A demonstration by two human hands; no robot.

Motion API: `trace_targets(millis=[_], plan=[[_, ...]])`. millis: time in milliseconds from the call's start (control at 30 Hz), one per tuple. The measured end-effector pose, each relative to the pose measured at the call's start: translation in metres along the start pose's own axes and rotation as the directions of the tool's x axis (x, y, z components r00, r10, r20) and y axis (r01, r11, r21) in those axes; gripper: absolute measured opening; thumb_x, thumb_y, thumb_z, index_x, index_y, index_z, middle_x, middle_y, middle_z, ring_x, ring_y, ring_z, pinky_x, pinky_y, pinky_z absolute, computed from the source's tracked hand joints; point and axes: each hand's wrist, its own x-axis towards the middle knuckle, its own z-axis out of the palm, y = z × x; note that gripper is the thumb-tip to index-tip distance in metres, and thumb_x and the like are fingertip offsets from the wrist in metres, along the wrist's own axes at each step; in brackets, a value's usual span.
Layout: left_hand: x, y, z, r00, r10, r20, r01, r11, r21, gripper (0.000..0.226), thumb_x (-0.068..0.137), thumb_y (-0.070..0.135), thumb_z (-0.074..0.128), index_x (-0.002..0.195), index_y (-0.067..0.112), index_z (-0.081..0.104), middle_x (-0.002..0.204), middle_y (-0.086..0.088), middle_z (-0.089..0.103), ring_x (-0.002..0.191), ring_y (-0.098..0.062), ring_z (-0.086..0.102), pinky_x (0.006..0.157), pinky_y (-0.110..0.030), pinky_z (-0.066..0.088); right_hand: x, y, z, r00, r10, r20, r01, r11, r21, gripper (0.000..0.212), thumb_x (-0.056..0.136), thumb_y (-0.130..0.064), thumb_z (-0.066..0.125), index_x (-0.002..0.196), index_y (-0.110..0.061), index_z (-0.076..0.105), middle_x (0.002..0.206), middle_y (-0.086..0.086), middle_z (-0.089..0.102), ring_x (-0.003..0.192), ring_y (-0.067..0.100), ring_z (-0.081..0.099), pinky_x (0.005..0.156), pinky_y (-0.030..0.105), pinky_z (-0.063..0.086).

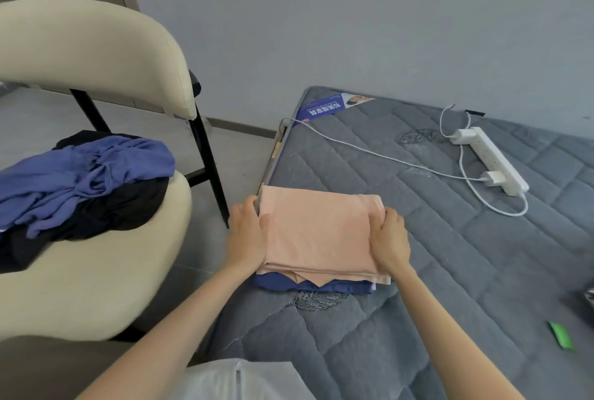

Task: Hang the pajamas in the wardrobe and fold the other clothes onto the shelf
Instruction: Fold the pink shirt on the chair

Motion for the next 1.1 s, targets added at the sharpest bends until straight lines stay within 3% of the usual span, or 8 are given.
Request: trace_targets(millis=[100, 233, 333, 467, 600, 867, 1000, 1100], plan=[[-0.005, 0.014, 0.001, 0.943, 0.299, -0.145, -0.268, 0.942, 0.2, 0.029, 0.096, 0.018, 0.043, 0.124, 0.02, 0.051, 0.13, 0.0, 0.039, 0.119, -0.023, 0.038, 0.094, -0.025, 0.022, -0.006, -0.011, 0.001, 0.967, -0.191, -0.166, 0.158, 0.969, -0.192, 0.041, 0.097, -0.016, 0.041, 0.138, -0.017, 0.043, 0.144, 0.009, 0.04, 0.125, 0.034, 0.034, 0.102, 0.046, 0.027], [-0.007, 0.04, 0.031, 0.903, 0.405, 0.144, -0.427, 0.882, 0.2, 0.044, 0.101, 0.029, 0.029, 0.145, 0.026, 0.03, 0.153, 0.004, 0.02, 0.141, -0.017, 0.017, 0.113, -0.028, 0.005, -0.015, -0.033, 0.009, 0.854, -0.52, -0.038, 0.494, 0.83, -0.258, 0.039, 0.094, -0.012, 0.044, 0.13, -0.021, 0.053, 0.149, 0.005, 0.037, 0.135, 0.026, 0.032, 0.111, 0.041, 0.016], [-0.006, 0.029, 0.056, 0.902, 0.336, 0.27, -0.422, 0.82, 0.388, 0.052, 0.103, 0.034, 0.02, 0.151, 0.028, 0.001, 0.159, 0.0, -0.011, 0.145, -0.022, -0.013, 0.114, -0.04, -0.015, -0.016, -0.03, 0.021, 0.862, -0.482, 0.155, 0.506, 0.83, -0.233, 0.041, 0.102, -0.033, 0.029, 0.143, -0.036, 0.035, 0.158, -0.003, 0.016, 0.144, 0.019, 0.015, 0.116, 0.047, 0.005], [-0.01, -0.004, 0.069, 0.919, 0.301, 0.256, -0.389, 0.802, 0.454, 0.057, 0.099, 0.049, 0.015, 0.145, 0.038, -0.016, 0.155, -0.006, -0.025, 0.142, -0.026, -0.024, 0.111, -0.038, -0.022, -0.014, -0.004, 0.034, 0.901, -0.396, 0.178, 0.434, 0.801, -0.412, 0.049, 0.099, -0.052, 0.014, 0.147, -0.048, 0.007, 0.16, -0.005, 0.0, 0.146, 0.027, 0.002, 0.112, 0.062, -0.006], [-0.008, -0.013, 0.071, 0.923, 0.297, 0.247, -0.378, 0.823, 0.424, 0.057, 0.097, 0.054, 0.016, 0.143, 0.044, -0.016, 0.154, -0.014, -0.027, 0.141, -0.031, -0.026, 0.111, -0.038, -0.022, -0.014, -0.002, 0.039, 0.924, -0.334, 0.185, 0.38, 0.861, -0.338, 0.052, 0.093, -0.061, 0.012, 0.143, -0.053, 0.0, 0.158, -0.005, 0.002, 0.144, 0.034, -0.013, 0.11, 0.067, 0.002], [-0.001, -0.021, 0.058, 0.907, 0.297, 0.299, -0.399, 0.831, 0.387, 0.062, 0.097, 0.055, 0.022, 0.148, 0.039, -0.008, 0.156, -0.015, -0.02, 0.144, -0.028, -0.019, 0.119, -0.037, -0.004, -0.016, -0.007, 0.041, 0.931, -0.329, 0.155, 0.363, 0.869, -0.336, 0.054, 0.093, -0.061, 0.012, 0.145, -0.052, 0.004, 0.159, -0.003, 0.004, 0.143, 0.041, -0.01, 0.11, 0.067, -0.001], [0.001, -0.016, 0.038, 0.888, 0.292, 0.355, -0.424, 0.82, 0.384, 0.057, 0.1, 0.048, 0.023, 0.15, 0.034, 0.002, 0.158, -0.012, -0.011, 0.146, -0.026, -0.009, 0.117, -0.036, -0.002, -0.02, -0.018, 0.036, 0.925, -0.356, 0.13, 0.377, 0.835, -0.401, 0.047, 0.099, -0.048, 0.018, 0.145, -0.041, 0.015, 0.156, 0.0, 0.012, 0.144, 0.038, -0.003, 0.108, 0.07, -0.007], [0.001, -0.015, 0.01, 0.876, 0.388, 0.287, -0.468, 0.827, 0.311, 0.049, 0.101, 0.035, 0.031, 0.149, 0.027, 0.023, 0.158, -0.005, 0.015, 0.143, -0.022, 0.018, 0.115, -0.036, 0.012, -0.029, -0.037, 0.033, 0.906, -0.416, 0.082, 0.411, 0.811, -0.416, 0.043, 0.098, -0.031, 0.031, 0.141, -0.026, 0.032, 0.153, 0.001, 0.024, 0.143, 0.036, 0.009, 0.109, 0.066, -0.005]])
